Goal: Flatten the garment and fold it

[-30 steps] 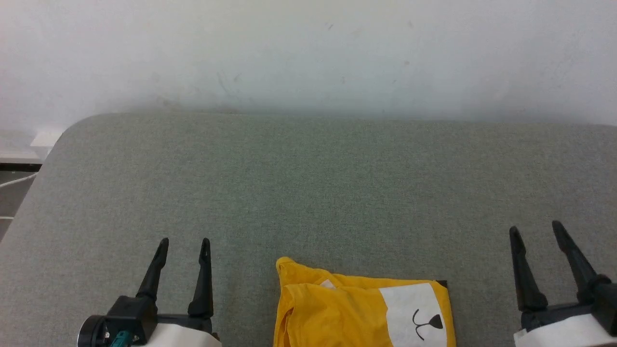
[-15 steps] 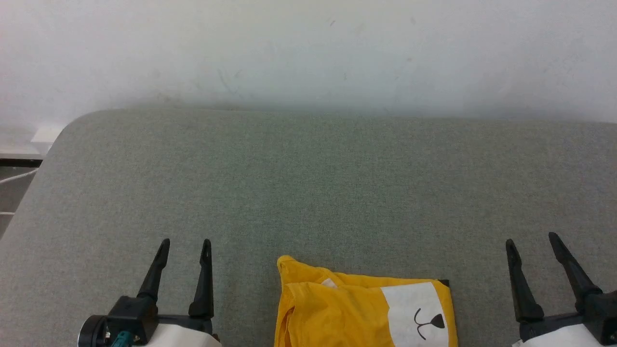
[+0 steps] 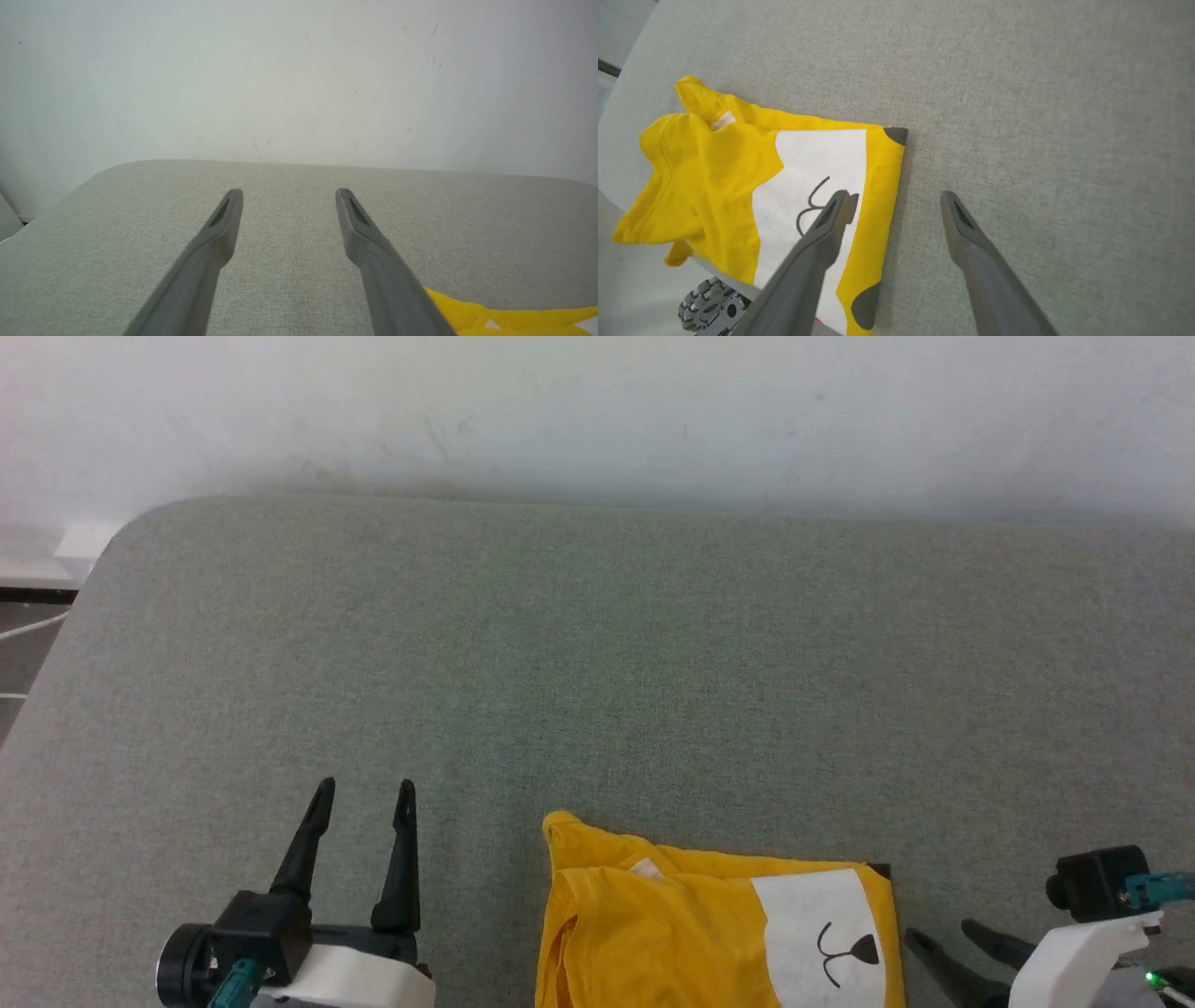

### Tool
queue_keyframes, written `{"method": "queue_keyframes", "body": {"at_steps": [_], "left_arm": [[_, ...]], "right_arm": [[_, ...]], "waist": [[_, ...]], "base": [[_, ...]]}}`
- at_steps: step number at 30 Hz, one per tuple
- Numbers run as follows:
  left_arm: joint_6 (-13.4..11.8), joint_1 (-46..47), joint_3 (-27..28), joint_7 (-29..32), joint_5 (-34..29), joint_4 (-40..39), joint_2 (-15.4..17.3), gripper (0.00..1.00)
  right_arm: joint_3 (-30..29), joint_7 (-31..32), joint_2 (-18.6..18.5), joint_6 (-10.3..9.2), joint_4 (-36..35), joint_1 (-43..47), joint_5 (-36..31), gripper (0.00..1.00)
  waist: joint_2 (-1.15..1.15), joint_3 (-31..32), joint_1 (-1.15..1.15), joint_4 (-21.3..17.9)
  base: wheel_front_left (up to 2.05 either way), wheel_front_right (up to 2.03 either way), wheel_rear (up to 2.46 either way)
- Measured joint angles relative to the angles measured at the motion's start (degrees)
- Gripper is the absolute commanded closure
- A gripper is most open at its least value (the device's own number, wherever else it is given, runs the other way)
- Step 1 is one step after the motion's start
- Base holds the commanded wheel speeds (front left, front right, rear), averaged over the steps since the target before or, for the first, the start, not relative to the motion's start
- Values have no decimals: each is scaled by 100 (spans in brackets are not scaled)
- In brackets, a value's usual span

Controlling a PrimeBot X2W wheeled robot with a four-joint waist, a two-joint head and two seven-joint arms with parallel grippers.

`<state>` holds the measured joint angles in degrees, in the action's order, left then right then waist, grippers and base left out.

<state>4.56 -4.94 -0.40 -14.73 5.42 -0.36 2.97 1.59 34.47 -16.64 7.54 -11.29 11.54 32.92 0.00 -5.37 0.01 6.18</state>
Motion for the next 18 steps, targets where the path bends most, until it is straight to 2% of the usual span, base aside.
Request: {"method": "queue_keyframes", "body": {"at_steps": [5, 9, 14, 15, 18], "left_arm": [[42, 155, -81, 0, -5, 46, 0, 0], [44, 197, -113, 0, -18, 101, 0, 0], [48, 296, -123, 0, -19, 133, 0, 0], [48, 302, -126, 0, -23, 133, 0, 0], [48, 302, -145, 0, -48, 132, 1, 0]], "right_arm": [[-18, 955, 183, 0, 359, -183, 433, 0], [132, 1196, 297, 0, 769, -436, 501, 0], [426, 1177, 326, 0, 1159, -706, 497, 0], [508, 1115, 312, 0, 1216, -763, 475, 100], [767, 876, 198, 0, 1367, -905, 371, 100]], "waist": [[0, -158, 0, 102], [0, -244, 0, 204], [0, -307, -1, 321], [0, -316, -1, 335], [0, -314, 0, 350]], "base": [[0, 0, 0], [0, 0, 0], [0, 0, 0], [0, 0, 0], [0, 0, 0]]}}
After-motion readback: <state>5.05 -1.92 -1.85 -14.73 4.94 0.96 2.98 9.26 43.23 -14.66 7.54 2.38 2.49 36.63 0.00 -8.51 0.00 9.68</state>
